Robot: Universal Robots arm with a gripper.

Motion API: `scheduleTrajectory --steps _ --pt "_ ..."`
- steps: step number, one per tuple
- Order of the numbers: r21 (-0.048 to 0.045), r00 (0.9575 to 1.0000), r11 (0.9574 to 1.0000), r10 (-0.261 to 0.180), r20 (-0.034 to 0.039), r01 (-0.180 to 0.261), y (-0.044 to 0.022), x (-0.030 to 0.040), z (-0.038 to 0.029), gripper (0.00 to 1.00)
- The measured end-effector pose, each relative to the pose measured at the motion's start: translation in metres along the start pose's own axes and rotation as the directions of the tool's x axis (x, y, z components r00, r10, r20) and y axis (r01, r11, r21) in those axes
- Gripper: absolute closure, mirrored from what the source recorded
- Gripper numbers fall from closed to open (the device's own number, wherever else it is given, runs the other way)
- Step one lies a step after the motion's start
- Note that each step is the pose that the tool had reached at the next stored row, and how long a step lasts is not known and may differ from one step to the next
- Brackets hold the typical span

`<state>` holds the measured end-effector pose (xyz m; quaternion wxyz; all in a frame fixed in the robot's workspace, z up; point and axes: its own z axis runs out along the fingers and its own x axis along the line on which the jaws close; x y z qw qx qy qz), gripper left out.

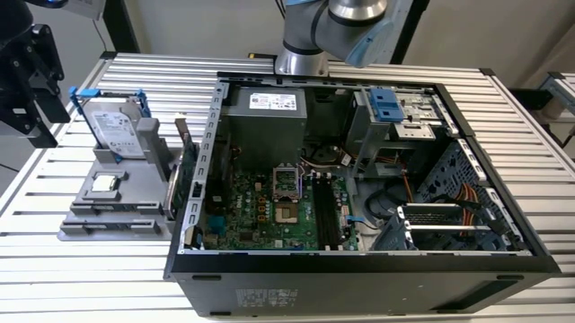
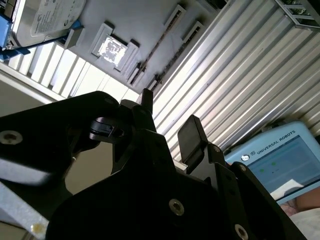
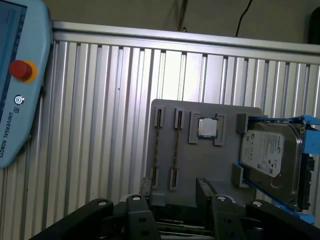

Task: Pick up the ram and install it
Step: 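Pick up the ram and move it above insertion slot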

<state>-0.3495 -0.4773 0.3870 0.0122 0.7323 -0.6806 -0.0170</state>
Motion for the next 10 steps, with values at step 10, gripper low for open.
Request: scheduleTrajectory --steps 10 --pt "-0.0001 1.0 1.0 0.0 0.0 0.0 0.0 0.0 0.0001 0.0"
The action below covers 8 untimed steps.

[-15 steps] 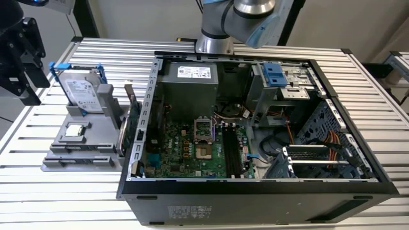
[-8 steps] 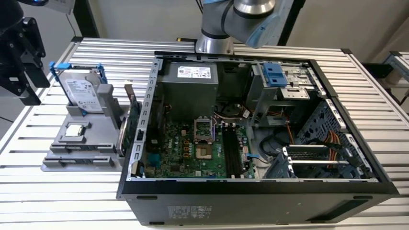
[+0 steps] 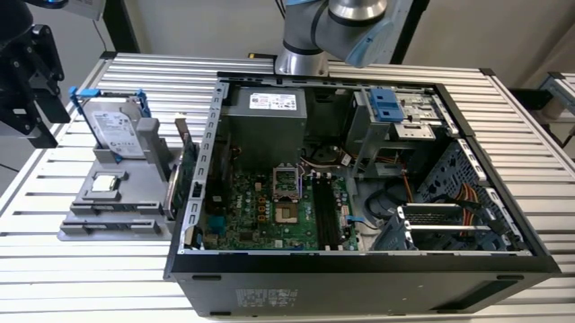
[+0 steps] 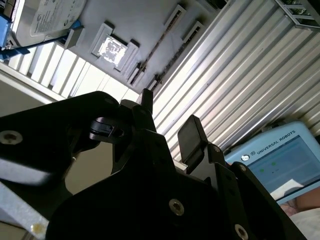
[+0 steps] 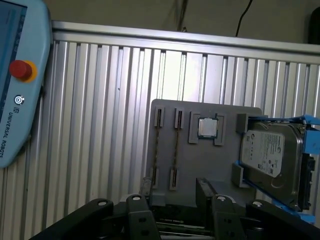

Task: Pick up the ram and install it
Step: 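Pick up the ram and move it above insertion slot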

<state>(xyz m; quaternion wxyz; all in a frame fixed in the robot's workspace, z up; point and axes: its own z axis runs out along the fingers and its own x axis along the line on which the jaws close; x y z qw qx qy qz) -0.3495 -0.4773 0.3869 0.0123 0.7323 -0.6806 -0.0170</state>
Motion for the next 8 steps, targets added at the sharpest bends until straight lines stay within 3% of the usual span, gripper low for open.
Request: scheduleTrajectory --steps 8 --pt "0.0001 1.0 1.0 0.0 0.0001 0.0 0.0 0.0 0.0001 0.0"
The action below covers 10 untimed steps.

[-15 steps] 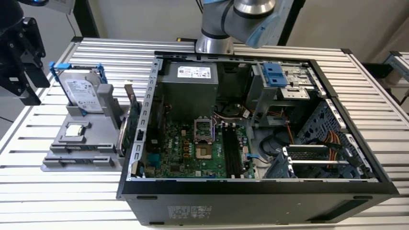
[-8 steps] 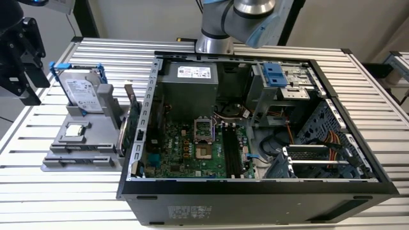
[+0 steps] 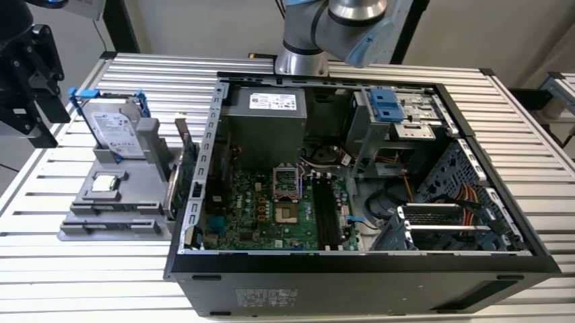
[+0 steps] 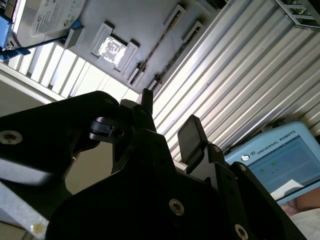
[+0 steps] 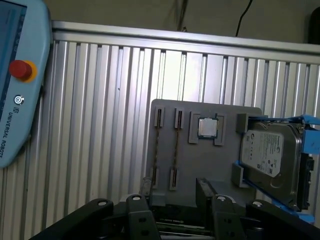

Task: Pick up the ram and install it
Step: 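Pick up the ram and move it above insertion slot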

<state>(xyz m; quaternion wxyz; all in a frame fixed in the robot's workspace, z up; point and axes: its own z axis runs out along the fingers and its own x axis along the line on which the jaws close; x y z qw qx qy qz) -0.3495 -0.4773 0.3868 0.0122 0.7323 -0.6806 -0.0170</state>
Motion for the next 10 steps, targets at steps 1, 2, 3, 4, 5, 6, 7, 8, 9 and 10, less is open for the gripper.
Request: scheduleTrajectory --steps 1,2,3,4,5,6,7,8,9,10 --pt "-0.0001 1.0 1.0 0.0 0.0 0.0 0.0 0.0 0.0 0.0" --pt "0.0 1.0 1.0 0.0 0.0 0.0 0.0 0.0 0.0 0.0" --pt "-0.0001 1.0 1.0 0.0 0.0 0.0 0.0 0.0 0.0 0.0" --pt "0.0 1.0 1.0 0.0 0.0 0.0 0.0 0.0 0.0001 0.0" --pt "-0.0001 1.0 1.0 0.0 -0.0001 0.0 0.0 0.0 0.0 0.0" --pt "-0.0001 1.0 1.0 0.0 -0.0001 0.0 0.0 0.0 0.0 0.0" --pt "-0.0001 1.0 1.0 0.0 -0.0001 0.0 0.0 0.0 0.0 0.0" --pt "-0.0001 1.0 1.0 0.0 -0.0001 0.0 0.0 0.0 0.0 0.0" --pt "-0.0001 1.0 1.0 0.0 0.0 0.0 0.0 0.0 0.0 0.0" --pt "0.0 1.0 1.0 0.0 0.0 0.0 0.0 0.0 0.0001 0.0"
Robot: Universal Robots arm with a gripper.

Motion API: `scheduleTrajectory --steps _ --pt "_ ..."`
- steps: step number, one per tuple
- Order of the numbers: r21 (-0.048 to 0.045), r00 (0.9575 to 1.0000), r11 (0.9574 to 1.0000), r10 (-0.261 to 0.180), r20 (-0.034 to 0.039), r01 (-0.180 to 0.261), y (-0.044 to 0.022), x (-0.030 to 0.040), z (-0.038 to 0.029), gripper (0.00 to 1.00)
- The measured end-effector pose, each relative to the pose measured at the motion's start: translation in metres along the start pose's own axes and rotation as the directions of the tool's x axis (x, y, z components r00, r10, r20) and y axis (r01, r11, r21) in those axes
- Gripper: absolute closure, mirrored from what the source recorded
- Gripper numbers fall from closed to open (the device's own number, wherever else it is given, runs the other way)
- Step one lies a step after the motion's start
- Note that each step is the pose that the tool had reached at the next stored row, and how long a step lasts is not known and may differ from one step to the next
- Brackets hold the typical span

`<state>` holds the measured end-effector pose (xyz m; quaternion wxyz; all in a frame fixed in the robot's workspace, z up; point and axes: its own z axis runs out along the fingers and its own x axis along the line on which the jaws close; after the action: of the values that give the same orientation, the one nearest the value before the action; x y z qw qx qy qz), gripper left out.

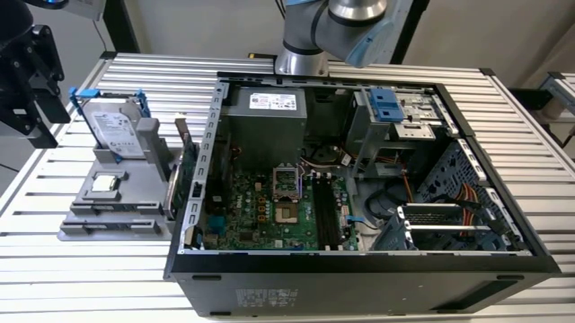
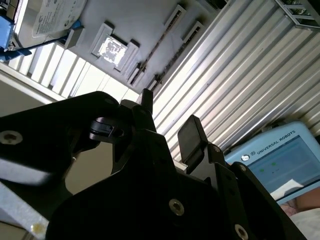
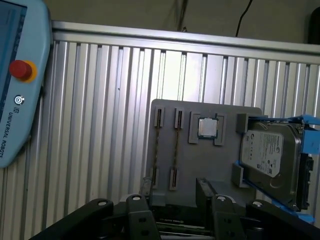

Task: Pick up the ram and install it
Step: 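Pick up the ram and move it above insertion slot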

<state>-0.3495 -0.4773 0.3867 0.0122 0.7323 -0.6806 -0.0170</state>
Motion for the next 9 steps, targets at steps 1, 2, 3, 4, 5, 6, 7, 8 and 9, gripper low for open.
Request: scheduleTrajectory --steps 1,2,3,4,5,6,7,8,9 --pt "-0.0001 1.0 1.0 0.0 0.0 0.0 0.0 0.0 0.0 0.0" --pt "-0.0001 1.0 1.0 0.0 0.0 0.0 0.0 0.0 0.0 0.0" --pt "-0.0001 1.0 1.0 0.0 0.0 0.0 0.0 0.0 0.0 0.0" --pt "-0.0001 1.0 1.0 0.0 0.0 0.0 0.0 0.0 0.0 0.0" --pt "-0.0001 1.0 1.0 0.0 0.0 0.0 0.0 0.0 0.0 0.0" --pt "0.0 1.0 1.0 0.0 0.0 0.0 0.0 0.0 0.0 0.0" --pt "-0.0001 1.0 1.0 0.0 -0.0001 0.0 0.0 0.0 0.0 0.0" --pt "-0.0001 1.0 1.0 0.0 0.0 0.0 0.0 0.0 0.0 0.0" --pt "-0.0001 1.0 1.0 0.0 -0.0001 0.0 0.0 0.0 0.0 0.0"
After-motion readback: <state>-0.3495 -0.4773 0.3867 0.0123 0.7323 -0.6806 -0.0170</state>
